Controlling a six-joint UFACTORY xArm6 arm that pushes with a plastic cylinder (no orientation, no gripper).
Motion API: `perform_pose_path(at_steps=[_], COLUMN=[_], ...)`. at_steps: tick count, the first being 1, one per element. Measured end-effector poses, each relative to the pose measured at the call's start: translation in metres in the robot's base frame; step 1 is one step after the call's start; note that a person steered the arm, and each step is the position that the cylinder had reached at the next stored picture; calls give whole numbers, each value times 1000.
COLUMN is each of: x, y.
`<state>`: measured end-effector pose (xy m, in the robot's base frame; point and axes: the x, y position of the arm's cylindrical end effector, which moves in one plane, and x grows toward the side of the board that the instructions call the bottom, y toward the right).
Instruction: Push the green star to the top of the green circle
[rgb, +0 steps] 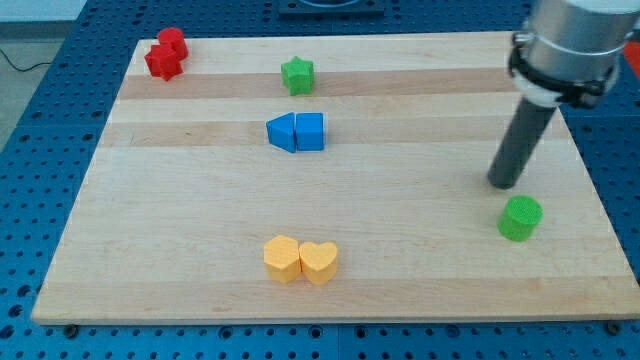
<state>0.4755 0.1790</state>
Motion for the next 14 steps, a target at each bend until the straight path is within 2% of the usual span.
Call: perform_pose_path(at_steps=[4, 5, 6, 8, 9, 10, 11, 12, 13, 14], x=[63, 34, -51, -202, -245, -253, -241, -215, -208, -192], y=[28, 27, 12, -91, -153, -223, -296, -310, -278, -214])
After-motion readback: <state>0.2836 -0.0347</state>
